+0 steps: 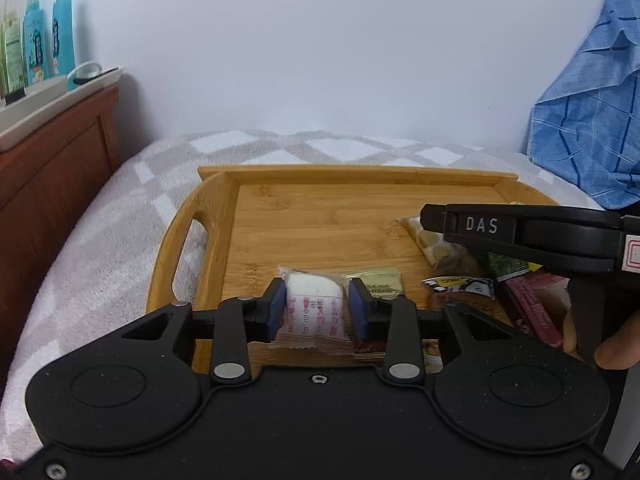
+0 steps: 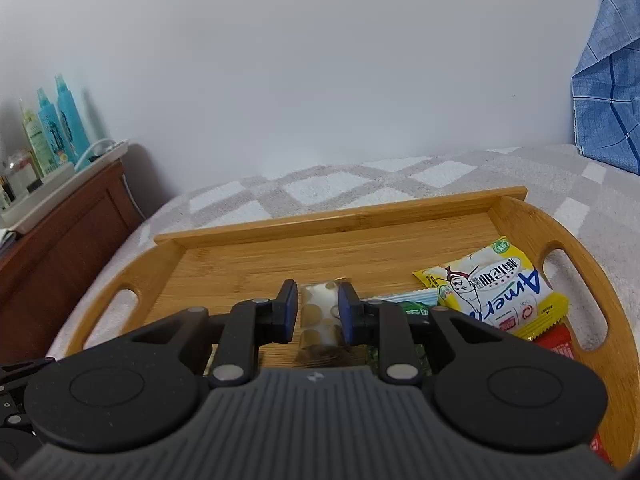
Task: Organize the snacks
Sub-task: 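Carry both snacks onto the tray and open both tools, then move both tools back toward the remaining snacks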
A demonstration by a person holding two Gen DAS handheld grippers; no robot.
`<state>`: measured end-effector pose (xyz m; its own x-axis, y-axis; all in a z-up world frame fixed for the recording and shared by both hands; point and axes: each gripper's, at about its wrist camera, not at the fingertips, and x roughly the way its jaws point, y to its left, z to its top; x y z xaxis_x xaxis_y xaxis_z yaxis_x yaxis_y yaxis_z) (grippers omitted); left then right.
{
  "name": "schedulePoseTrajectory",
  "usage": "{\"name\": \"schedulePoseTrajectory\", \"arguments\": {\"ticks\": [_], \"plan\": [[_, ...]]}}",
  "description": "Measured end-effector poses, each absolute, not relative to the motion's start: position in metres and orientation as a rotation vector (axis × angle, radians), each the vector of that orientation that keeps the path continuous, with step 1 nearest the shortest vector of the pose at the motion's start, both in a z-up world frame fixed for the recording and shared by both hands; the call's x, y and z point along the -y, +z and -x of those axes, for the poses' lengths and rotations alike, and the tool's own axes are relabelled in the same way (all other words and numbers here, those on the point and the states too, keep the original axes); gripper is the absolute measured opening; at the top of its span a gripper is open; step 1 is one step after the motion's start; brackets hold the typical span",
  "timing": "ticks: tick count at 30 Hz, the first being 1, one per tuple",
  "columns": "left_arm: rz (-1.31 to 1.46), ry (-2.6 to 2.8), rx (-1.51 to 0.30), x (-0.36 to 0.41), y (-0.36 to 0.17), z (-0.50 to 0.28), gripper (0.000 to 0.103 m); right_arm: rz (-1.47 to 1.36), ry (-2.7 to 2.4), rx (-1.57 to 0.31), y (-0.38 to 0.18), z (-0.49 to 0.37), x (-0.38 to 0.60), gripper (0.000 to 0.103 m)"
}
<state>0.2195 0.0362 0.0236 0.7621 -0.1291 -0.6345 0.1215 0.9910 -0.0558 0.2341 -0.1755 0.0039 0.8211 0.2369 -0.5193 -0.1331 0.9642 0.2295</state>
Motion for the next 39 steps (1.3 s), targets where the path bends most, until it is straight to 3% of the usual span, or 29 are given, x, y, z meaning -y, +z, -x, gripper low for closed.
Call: {"name": "schedulePoseTrajectory", "arguments": {"ticks": [12,15,21,23,39], "plan": [[0.002,-0.150,-0.656,-0.031,0.052,-0.180,0.043,-0.179,0.230,-0.520,0.024,-0.196,0.181,0.036],[0.000,-0.151,-0.653,-0.030,0.057,-0.169,0.044,-0.180,0.231,-0.508,0.026,-0.185,0.184,0.043],[0.006,-0.146,-0.652,-0.032,0.062,-0.145,0.045,-0.177,0.236,-0.486,0.030,-0.163,0.189,0.045],[0.009,-0.143,-0.655,-0.034,0.063,-0.138,0.046,-0.162,0.234,-0.469,0.031,-0.157,0.188,0.051],[0.017,-0.103,-0.688,-0.054,0.059,-0.093,0.052,-0.160,0.263,-0.480,0.019,-0.110,0.190,0.055]]}}
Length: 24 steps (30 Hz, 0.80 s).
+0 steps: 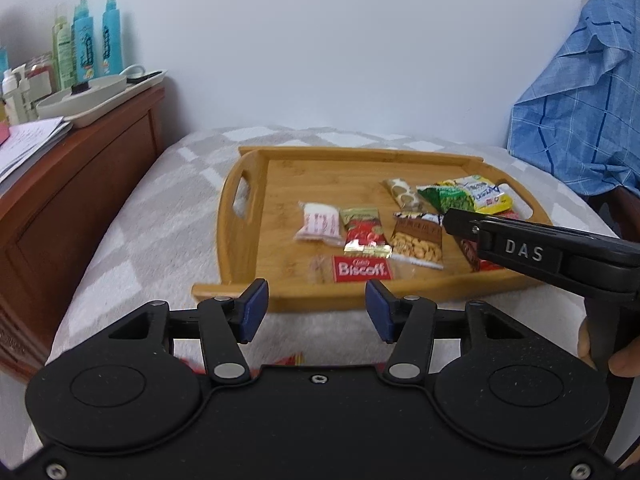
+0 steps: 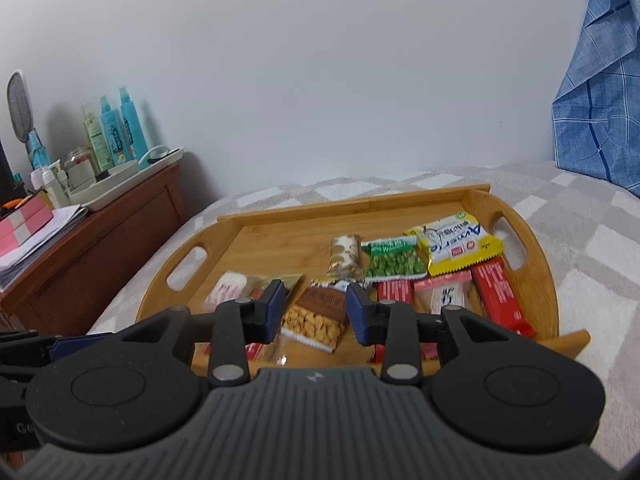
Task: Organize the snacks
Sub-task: 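Move both tools back toward the remaining snacks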
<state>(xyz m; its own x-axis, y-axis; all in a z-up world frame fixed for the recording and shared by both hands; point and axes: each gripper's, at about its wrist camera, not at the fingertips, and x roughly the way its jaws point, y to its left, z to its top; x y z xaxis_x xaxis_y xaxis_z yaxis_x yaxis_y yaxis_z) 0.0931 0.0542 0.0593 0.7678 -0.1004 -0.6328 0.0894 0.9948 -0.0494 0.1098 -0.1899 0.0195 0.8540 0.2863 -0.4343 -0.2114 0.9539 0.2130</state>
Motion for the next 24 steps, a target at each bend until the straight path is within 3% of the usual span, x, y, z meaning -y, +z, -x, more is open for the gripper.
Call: {"name": "schedulePoseTrajectory", "arguments": {"ticks": [24], "plan": [[0.005,-0.071,-0.825,-0.074,0.048,-0.067,0.070,-0.007,0.370,-0.508,-0.004,-0.055,0.168,0.075]]}}
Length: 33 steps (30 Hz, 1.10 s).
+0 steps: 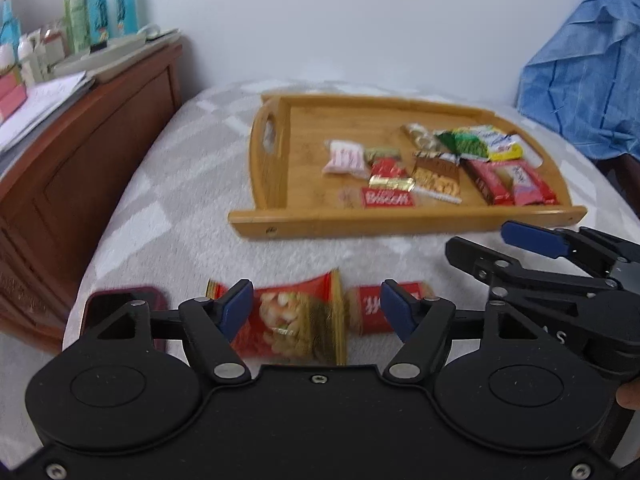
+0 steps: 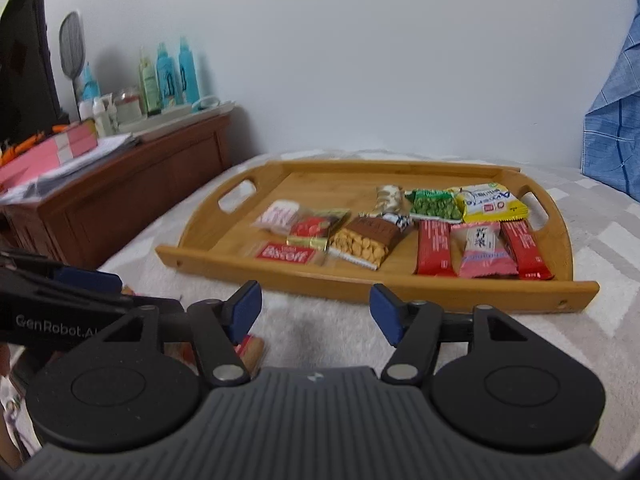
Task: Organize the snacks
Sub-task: 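Grasp the red peanut bag with the left tool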
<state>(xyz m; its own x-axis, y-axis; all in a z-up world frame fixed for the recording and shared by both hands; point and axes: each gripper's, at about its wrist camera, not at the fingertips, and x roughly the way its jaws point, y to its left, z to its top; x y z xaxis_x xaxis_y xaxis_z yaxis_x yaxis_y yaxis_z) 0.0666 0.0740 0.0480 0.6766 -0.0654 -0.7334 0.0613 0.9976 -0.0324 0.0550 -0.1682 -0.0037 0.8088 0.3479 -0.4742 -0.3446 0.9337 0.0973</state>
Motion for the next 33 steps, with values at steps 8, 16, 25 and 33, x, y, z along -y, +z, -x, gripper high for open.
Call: {"name": "schedulePoseTrajectory", "arguments": {"ticks": [8,16,25,33], "plan": [[0.112,-0.025,-0.863,-0.089,0.049,-0.067,0.081,0.060,0.431,-0.566,-0.011,-0.049,0.167,0.083],[0.183,0.066,-0.905,-0.097,0.044,-0.086,0.090,0.192,0.564,-0.552,-0.014,-0.044,0.148,0.089],[0.245,0.028,-0.907,-0.092,0.036,-0.103,0.077,0.302,0.643,-0.559,-0.023,-0.053,0.117,0.083],[0.245,-0.087,-0.893,-0.078,0.039,-0.109,0.075,0.232,0.559,-0.571,-0.025,-0.047,0.125,0.051]]}}
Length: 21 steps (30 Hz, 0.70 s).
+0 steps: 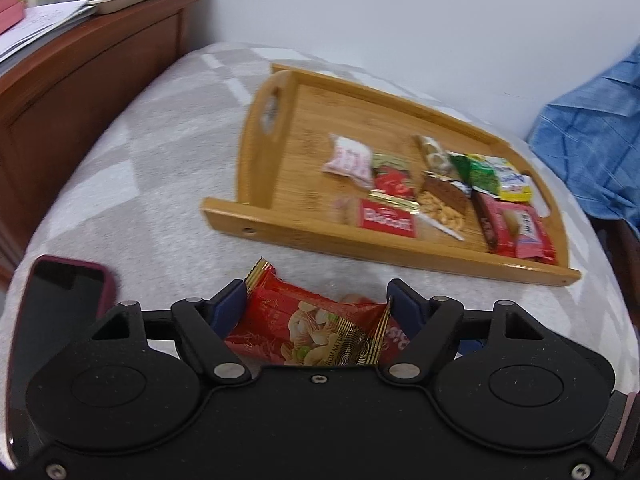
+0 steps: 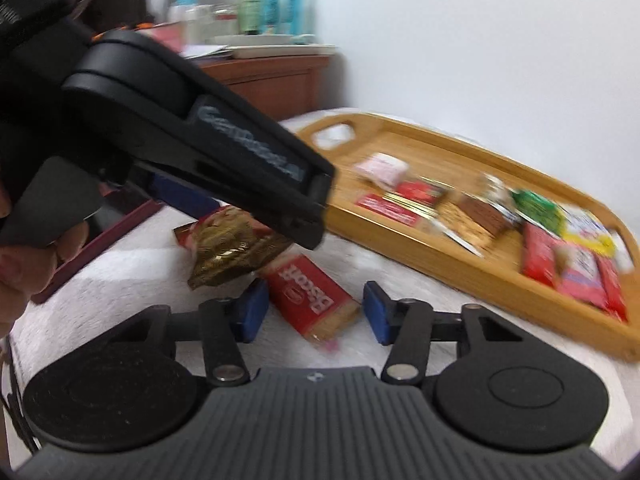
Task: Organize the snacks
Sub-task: 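Grasp the red peanut bag with the left tool, then lift the red peanut bag with the left tool while the right tool approaches the Biscoff packet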
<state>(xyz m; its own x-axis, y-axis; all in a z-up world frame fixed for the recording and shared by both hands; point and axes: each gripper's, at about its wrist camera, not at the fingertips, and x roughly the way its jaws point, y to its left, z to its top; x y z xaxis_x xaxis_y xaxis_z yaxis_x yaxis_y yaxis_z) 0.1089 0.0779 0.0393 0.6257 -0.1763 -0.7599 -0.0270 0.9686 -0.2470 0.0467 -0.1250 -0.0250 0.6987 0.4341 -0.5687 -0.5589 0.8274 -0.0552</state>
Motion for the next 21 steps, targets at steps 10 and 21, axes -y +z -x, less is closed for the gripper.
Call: {"name": "schedulePoseTrajectory", "arguments": {"ticks": [10,21], "plan": [[0.093,-0.286,-0.859,-0.028,0.046,-0.102,0.080,-0.083,0.122,-0.609,-0.021,-0.028,0.213,0.060],[0.154,-0.112,-0.767,-0.034,0.056,-0.064,0.079,-0.075,0.160,-0.566,-0.013,-0.029,0.223,0.075]]}}
